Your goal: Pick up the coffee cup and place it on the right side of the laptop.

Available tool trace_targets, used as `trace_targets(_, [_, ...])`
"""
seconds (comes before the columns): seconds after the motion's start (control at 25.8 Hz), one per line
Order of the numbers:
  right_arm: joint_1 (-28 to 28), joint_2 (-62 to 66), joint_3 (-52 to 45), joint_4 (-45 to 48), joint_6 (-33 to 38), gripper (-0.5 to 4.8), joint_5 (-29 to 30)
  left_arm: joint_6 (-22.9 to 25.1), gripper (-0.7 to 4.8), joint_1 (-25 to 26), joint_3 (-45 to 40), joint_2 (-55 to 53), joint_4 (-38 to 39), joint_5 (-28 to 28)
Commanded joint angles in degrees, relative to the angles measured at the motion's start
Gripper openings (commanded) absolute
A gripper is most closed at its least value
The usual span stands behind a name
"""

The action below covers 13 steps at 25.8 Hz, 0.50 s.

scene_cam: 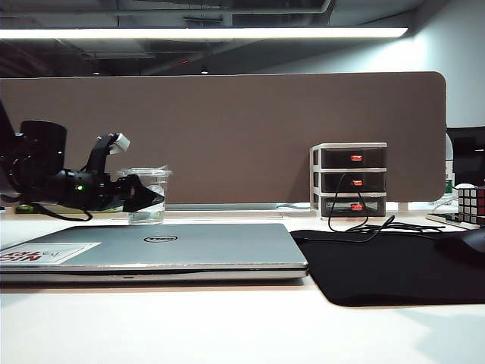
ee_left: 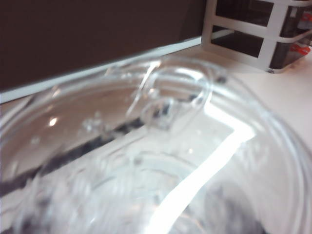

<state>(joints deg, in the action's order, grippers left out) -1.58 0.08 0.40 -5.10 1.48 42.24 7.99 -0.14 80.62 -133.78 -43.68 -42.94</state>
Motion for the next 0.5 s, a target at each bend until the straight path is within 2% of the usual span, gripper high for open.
trace_targets(0.04, [0.0, -0.1, -0.4, 0.6, -0.3, -0.01, 0.0, -1.3, 4.79, -1.0, 2.8, -0.9, 0.0, 0.5])
trace_targets(0.5, [0.0, -0.1, -0.4, 0.6, -0.3, -0.01, -0.1, -1.4, 4.79, -1.9, 5.8, -3.0, 0.3, 1.8])
